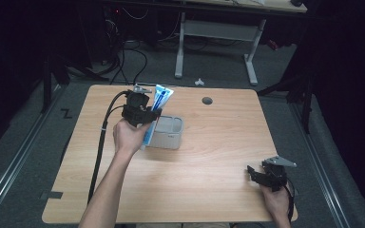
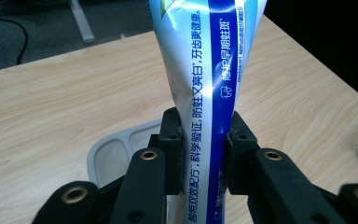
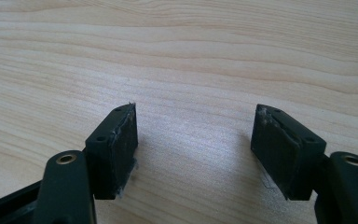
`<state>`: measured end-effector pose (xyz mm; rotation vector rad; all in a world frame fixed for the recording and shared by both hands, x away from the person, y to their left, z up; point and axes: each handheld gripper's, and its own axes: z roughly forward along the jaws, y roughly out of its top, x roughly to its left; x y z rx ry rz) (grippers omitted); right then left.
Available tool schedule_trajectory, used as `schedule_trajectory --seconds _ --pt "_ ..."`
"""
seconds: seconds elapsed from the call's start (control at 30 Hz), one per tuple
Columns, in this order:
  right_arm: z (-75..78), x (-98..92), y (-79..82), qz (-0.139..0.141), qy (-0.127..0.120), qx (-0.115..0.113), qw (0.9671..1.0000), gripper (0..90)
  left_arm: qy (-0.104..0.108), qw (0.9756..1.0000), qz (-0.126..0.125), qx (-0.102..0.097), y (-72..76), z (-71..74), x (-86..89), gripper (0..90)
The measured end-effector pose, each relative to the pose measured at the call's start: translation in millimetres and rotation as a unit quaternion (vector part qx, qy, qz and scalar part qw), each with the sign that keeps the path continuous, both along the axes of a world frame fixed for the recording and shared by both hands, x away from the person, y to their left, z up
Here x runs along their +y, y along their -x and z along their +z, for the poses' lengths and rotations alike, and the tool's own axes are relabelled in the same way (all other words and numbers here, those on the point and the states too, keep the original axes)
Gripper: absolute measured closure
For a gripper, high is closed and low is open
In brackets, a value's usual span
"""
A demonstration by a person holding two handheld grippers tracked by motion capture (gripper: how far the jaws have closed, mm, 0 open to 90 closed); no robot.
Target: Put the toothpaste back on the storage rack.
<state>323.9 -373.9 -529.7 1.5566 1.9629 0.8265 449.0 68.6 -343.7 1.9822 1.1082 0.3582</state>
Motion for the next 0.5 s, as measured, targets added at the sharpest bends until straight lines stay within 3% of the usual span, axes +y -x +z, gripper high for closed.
schedule_trajectory --seconds 0.5 --pt "0.0 0.0 0.0 0.001 0.0 0.0 1.0 31.8 0.013 0.9991 0.013 -0.038 -16.0 2.9 -13.6 73.9"
